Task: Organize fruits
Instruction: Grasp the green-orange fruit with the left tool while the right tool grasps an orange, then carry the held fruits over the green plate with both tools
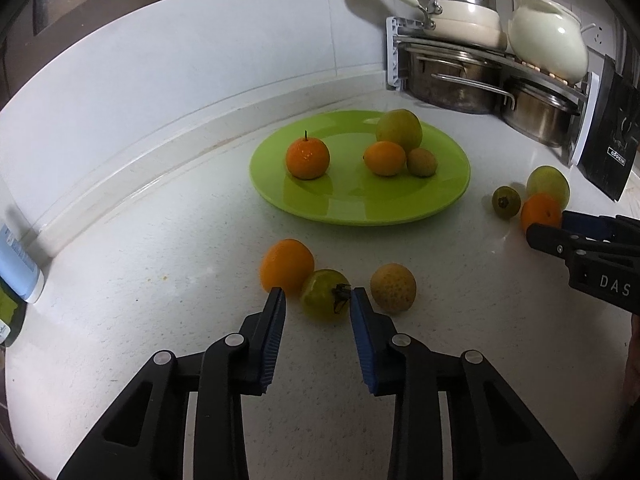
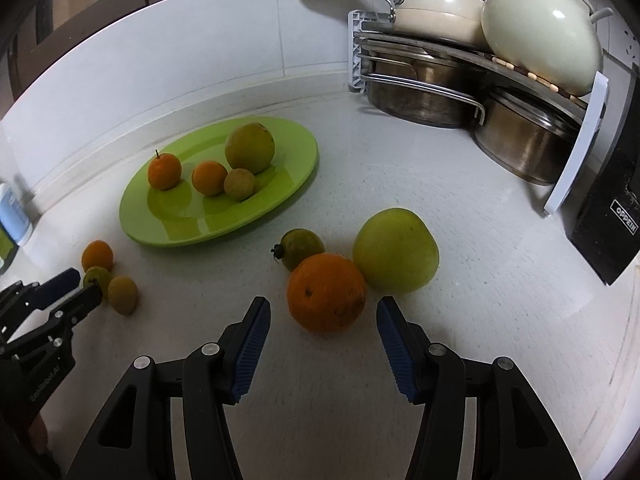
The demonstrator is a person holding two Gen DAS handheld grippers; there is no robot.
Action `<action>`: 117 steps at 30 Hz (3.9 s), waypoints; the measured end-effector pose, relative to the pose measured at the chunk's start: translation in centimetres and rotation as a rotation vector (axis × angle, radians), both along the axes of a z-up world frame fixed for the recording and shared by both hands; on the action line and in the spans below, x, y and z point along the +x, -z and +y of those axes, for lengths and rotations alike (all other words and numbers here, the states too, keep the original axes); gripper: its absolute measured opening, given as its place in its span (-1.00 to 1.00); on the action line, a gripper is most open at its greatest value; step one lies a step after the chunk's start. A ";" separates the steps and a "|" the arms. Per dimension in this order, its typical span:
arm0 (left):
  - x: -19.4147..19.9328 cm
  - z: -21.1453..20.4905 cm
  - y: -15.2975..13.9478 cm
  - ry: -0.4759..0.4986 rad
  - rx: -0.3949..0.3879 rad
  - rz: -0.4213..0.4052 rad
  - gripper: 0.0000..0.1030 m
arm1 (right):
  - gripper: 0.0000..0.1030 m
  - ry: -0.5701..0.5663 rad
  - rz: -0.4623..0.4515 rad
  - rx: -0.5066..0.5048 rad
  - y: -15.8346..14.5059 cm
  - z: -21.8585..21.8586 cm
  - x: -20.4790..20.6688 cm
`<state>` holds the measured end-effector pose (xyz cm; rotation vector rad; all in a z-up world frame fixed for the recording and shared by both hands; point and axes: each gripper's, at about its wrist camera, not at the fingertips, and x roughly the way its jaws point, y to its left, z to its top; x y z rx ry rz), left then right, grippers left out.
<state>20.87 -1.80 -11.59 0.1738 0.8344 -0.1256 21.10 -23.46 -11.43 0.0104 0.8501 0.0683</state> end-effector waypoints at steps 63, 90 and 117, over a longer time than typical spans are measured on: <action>1.6 0.5 -9.7 0.089 -0.051 -0.252 -0.46 | -0.18 -0.267 -0.220 -0.007 -9.3 5.3 2.4; 15.8 -1.3 -7.7 0.203 -0.091 0.002 -0.46 | -0.18 -0.330 0.054 0.045 -7.1 8.7 18.3; 19.0 -0.9 -3.6 0.198 -0.075 0.116 -0.26 | -0.09 -0.333 0.139 0.027 -3.6 9.2 20.7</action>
